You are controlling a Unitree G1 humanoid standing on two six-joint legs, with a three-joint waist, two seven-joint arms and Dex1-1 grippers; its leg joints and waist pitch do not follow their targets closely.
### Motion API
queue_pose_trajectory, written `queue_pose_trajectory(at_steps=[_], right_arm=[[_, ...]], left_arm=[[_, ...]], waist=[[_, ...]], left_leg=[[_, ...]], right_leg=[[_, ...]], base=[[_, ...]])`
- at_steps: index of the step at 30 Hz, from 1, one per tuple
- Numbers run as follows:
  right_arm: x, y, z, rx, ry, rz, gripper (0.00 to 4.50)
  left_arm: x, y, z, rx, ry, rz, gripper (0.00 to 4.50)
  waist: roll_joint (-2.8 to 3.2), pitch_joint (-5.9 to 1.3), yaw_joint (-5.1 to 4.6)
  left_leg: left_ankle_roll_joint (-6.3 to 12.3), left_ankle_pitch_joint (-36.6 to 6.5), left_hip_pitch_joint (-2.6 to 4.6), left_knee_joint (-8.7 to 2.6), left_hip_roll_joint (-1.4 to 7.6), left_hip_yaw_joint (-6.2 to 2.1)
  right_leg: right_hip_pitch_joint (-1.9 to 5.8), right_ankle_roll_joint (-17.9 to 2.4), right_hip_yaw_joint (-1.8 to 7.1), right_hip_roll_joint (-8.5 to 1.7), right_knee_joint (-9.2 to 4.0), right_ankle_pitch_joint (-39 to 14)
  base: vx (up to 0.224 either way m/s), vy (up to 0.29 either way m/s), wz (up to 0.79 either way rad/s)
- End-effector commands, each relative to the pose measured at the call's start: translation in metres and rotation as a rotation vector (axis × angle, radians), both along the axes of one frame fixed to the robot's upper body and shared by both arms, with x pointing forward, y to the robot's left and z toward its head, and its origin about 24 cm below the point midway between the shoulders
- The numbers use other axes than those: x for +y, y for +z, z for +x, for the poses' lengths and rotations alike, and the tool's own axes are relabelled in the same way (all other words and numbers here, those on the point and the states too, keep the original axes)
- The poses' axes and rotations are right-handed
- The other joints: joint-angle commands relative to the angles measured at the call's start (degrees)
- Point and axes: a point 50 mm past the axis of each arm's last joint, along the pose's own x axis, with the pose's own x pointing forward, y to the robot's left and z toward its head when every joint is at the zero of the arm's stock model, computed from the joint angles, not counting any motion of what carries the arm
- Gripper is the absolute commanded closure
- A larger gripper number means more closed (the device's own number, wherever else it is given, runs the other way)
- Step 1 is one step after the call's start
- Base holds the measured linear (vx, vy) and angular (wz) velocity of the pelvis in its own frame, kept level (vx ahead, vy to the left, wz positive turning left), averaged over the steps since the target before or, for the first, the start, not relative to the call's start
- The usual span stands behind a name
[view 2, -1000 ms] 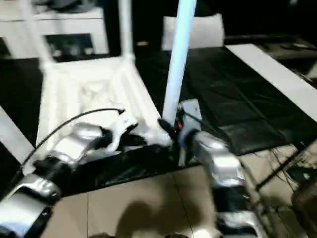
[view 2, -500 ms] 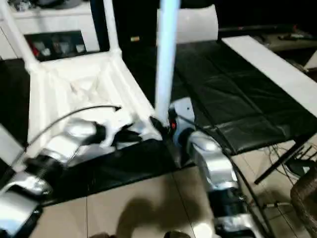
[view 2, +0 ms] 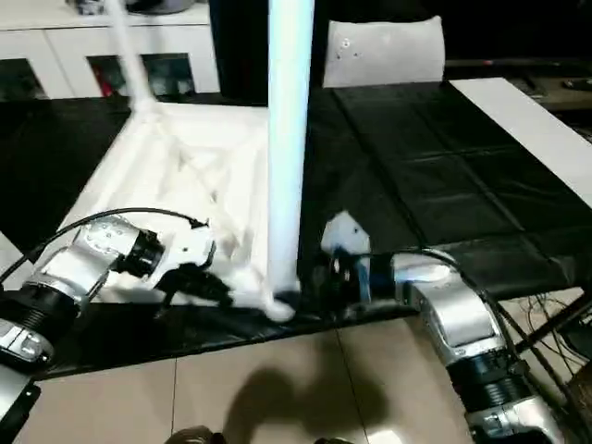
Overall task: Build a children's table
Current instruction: Rotate leg to tighten
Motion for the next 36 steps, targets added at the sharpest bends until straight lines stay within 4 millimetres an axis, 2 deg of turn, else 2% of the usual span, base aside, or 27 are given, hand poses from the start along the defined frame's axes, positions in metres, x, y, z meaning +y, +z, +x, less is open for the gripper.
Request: queue_pose_trajectory(at_steps=[1, 3, 5, 6, 9, 14, 18, 19, 20, 21, 22, 23, 24, 25, 26, 27, 28, 29, 30, 31, 32, 33, 34, 35, 36], right_arm=[[0.003, 0.002, 0.002, -0.014, 0.074, -0.029, 1.4], [0.003, 0.001, 0.001, -0.001, 0.118, -0.044, 1.65], [0.004, 0.002, 0.001, 0.014, 0.15, -0.044, 1.78], [0.004, 0.002, 0.001, 0.015, 0.153, -0.043, 1.78], [0.005, 0.004, 0.001, 0.034, 0.186, -0.03, 2.07], [0.01, 0.005, -0.005, 0.085, 0.226, 0.008, 2.43], [0.014, 0.006, -0.009, 0.127, 0.194, 0.083, 2.53], [0.017, 0.004, -0.01, 0.134, 0.148, 0.099, 2.54], [0.021, -0.001, -0.009, 0.125, 0.062, 0.106, 2.54], [0.022, -0.002, -0.009, 0.122, 0.031, 0.107, 2.55], [0.025, -0.005, -0.007, 0.107, -0.026, 0.104, 2.55], [0.028, -0.007, -0.004, 0.096, -0.091, 0.101, 2.55], [0.028, -0.007, -0.004, 0.096, -0.091, 0.101, 2.55], [0.037, -0.013, 0.006, 0.109, -0.286, 0.121, 2.55], [0.038, -0.013, 0.006, 0.111, -0.295, 0.122, 2.55], [0.047, -0.017, 0.016, 0.146, -0.484, 0.141, 2.55], [0.051, -0.018, 0.019, 0.163, -0.543, 0.146, 2.56], [0.055, -0.019, 0.022, 0.168, -0.6, 0.148, 2.56], [0.065, -0.021, 0.029, 0.173, -0.718, 0.14, 2.57], [0.069, -0.022, 0.033, 0.172, -0.772, 0.139, 2.57], [0.069, -0.022, 0.033, 0.172, -0.772, 0.139, 2.57], [0.072, -0.023, 0.035, 0.172, -0.803, 0.139, 2.57], [0.077, -0.024, 0.04, 0.169, -0.856, 0.136, 2.57], [0.082, -0.024, 0.047, 0.161, -0.939, 0.127, 2.57], [0.084, -0.023, 0.051, 0.159, -0.985, 0.121, 2.57]], left_arm=[[-0.014, 0.002, -0.005, 0.011, -0.154, 0.038, 4.5], [-0.016, 0.004, -0.005, 0.015, -0.187, 0.044, 4.5], [-0.017, 0.006, -0.005, 0.021, -0.208, 0.047, 4.5], [-0.018, 0.006, -0.005, 0.022, -0.209, 0.048, 4.5], [-0.018, 0.007, -0.004, 0.024, -0.221, 0.054, 4.5], [-0.015, 0.006, -0.002, 0.031, -0.177, 0.057, 4.5], [-0.014, 0.005, 0.003, 0.035, -0.052, 0.017, 4.5], [-0.015, 0.005, 0.006, 0.028, 0.015, -0.007, 4.5], [-0.016, 0.004, 0.01, 0.019, 0.098, -0.034, 4.5], [-0.016, 0.004, 0.011, 0.016, 0.125, -0.043, 4.5], [-0.017, 0.004, 0.013, 0.024, 0.172, -0.061, 4.5], [-0.019, 0.004, 0.014, 0.021, 0.21, -0.077, 4.5], [-0.019, 0.004, 0.014, 0.021, 0.21, -0.077, 4.5], [-0.025, 0.005, 0.02, -0.005, 0.326, -0.104, 4.5], [-0.025, 0.005, 0.02, -0.007, 0.332, -0.105, 4.5], [-0.032, 0.006, 0.026, -0.029, 0.433, -0.126, 4.5], [-0.036, 0.006, 0.028, -0.039, 0.476, -0.14, 4.5], [-0.04, 0.007, 0.031, -0.054, 0.516, -0.151, 4.5], [-0.05, 0.009, 0.036, -0.078, 0.591, -0.175, 4.5], [-0.055, 0.011, 0.038, -0.097, 0.636, -0.191, 4.5], [-0.055, 0.011, 0.038, -0.097, 0.636, -0.191, 4.5], [-0.058, 0.012, 0.04, -0.108, 0.665, -0.201, 4.5], [-0.062, 0.014, 0.041, -0.123, 0.69, -0.209, 4.5], [-0.069, 0.016, 0.044, -0.152, 0.727, -0.222, 4.5], [-0.072, 0.017, 0.045, -0.167, 0.752, -0.228, 4.5]], waist=[[0.08, -4.04, -0.19], [-0.04, -4.06, 0.08], [-0.09, -4.19, 0.35], [0.11, -4.24, 0.47], [-0.02, -4.38, 0.71], [0.03, -4.34, 1.24], [0.12, -4.28, 1.5], [0.28, -4.25, 1.43], [0.17, -4.16, 1.43], [0.2, -3.94, 1.39], [-0.05, -3.94, 1.0], [0.13, -3.79, 0.78], [0.06, -3.63, 0.43], [0.17, -3.45, -0.18], [-0.06, -3.29, -0.76], [0.02, -3.25, -1.64], [0.03, -3.26, -2.7], [0.22, -3.32, -3.6], [0.22, -3.35, -4.0], [0.2, -3.38, -4.92], [0.46, -3.39, -5.14], [0.38, -3.57, -5.58], [0.46, -3.67, -5.86], [0.86, -3.8, -5.82], [0.71, -3.82, -6.09]], left_leg=[[1.1, -14.59, 1.19, -4.26, 4.15, -1.23], [0.94, -14.49, 1.37, -4.2, 4.14, -1.14], [1.33, -13.31, 1.22, -4.15, 4.21, -1.09], [1.42, -13.0, 1.2, -4.14, 4.24, -1.12], [1.8, -12.09, 1.1, -4.07, 4.22, -1.07], [1.68, -12.29, 1.16, -4.05, 4.2, -1.07], [0.8, -13.51, 1.36, -4.2, 4.29, -1.19], [0.65, -13.8, 1.3, -4.23, 4.26, -1.2], [0.53, -14.05, 1.29, -4.28, 4.24, -1.17], [-0.23, -15.21, 1.58, -4.32, 4.23, -1.28], [-0.74, -16.54, 1.4, -4.48, 4.02, -1.49], [-1.11, -17.56, 1.57, -4.49, 3.86, -1.61], [-1.27, -18.13, 1.48, -4.54, 3.83, -1.59], [-1.91, -19.53, 1.53, -4.63, 3.7, -1.87], [-2.24, -20.19, 1.51, -4.72, 3.67, -1.96], [-2.91, -22.28, 1.56, -4.59, 3.44, -2.35], [-3.5, -23.24, 1.19, -4.53, 3.21, -2.73], [-3.51, -24.04, 1.51, -4.25, 3.02, -2.77], [-3.23, -24.42, 1.72, -4.08, 2.95, -2.75], [-3.06, -24.72, 1.64, -3.98, 2.88, -2.81], [-2.87, -24.88, 1.57, -3.91, 2.82, -2.86], [-2.07, -24.68, 1.66, -3.85, 2.75, -2.69], [-1.38, -23.37, 1.4, -3.94, 2.85, -2.64], [-0.99, -22.47, 1.28, -4.11, 2.99, -2.65], [-1.11, -22.14, 1.06, -4.2, 3.13, -2.6]], right_leg=[[2.66, -10.33, 3.9, -5.15, -3.85, -19.85], [2.51, -10.46, 3.94, -5.12, -3.86, -19.81], [2.72, -10.78, 3.95, -5.16, -3.59, -18.34], [2.72, -10.83, 3.94, -5.15, -3.51, -17.81], [2.81, -11.31, 3.93, -5.11, -3.21, -15.6], [2.84, -10.71, 3.9, -5.18, -3.49, -17.56], [2.71, -10.34, 3.87, -5.21, -3.66, -18.69], [2.74, -10.31, 3.86, -5.19, -3.66, -19.04], [2.68, -10.04, 3.85, -5.17, -3.83, -19.66], [2.37, -9.68, 3.91, -5.41, -4.04, -21.61], [2.74, -8.66, 3.62, -5.41, -4.35, -24.74], [2.58, -7.51, 3.48, -5.46, -4.75, -27.51], [2.56, -6.96, 3.48, -5.43, -4.97, -28.72], [2.55, -5.97, 3.22, -5.4, -5.29, -31.3], [2.45, -5.63, 3.09, -5.28, -5.42, -32.35], [2.51, -4.49, 2.51, -5.41, -5.72, -35.25], [2.79, -3.16, 1.87, -5.46, -6.06, -37.25], [2.6, -2.05, 1.45, -5.45, -6.65, -38.27], [2.4, -1.89, 1.38, -5.51, -6.97, -38.4], [2.27, -2.39, 1.24, -5.45, -6.92, -37.57], [2.39, -2.27, 1.11, -5.42, -6.98, -37.48], [2.31, -2.45, 1.18, -5.33, -7.19, -36.21], [2.38, -3.49, 1.47, -5.48, -6.93, -33.63], [2.5, -4.37, 1.61, -5.32, -6.64, -31.06], [2.43, -5.08, 1.84, -5.33, -6.33, -29.56]], base=[[0.0, 0.0, 0.0], [0.0, 0.0, 0.0], [0.0, 0.0, 0.0], [0.0, 0.0, 0.0], [0.0, 0.0, 0.0], [0.0, 0.0, 0.0], [0.0, 0.0, 0.0], [0.0, 0.0, 0.0], [0.0, 0.0, 0.0], [0.0, 0.0, 0.0], [0.0, 0.0, 0.0], [0.0, 0.0, 0.0], [0.0, 0.0, 0.0], [0.0, 0.0, 0.0], [0.0, 0.0, 0.0], [0.0, 0.0, 0.0], [0.0, 0.0, 0.0], [0.0, 0.0, 0.0], [0.0, 0.0, 0.0], [0.0, 0.0, 0.0], [0.0, 0.0, 0.0], [0.0, 0.0, 0.0], [0.0, 0.0, 0.0], [0.0, 0.0, 0.0], [0.0, 0.0, 0.0]])
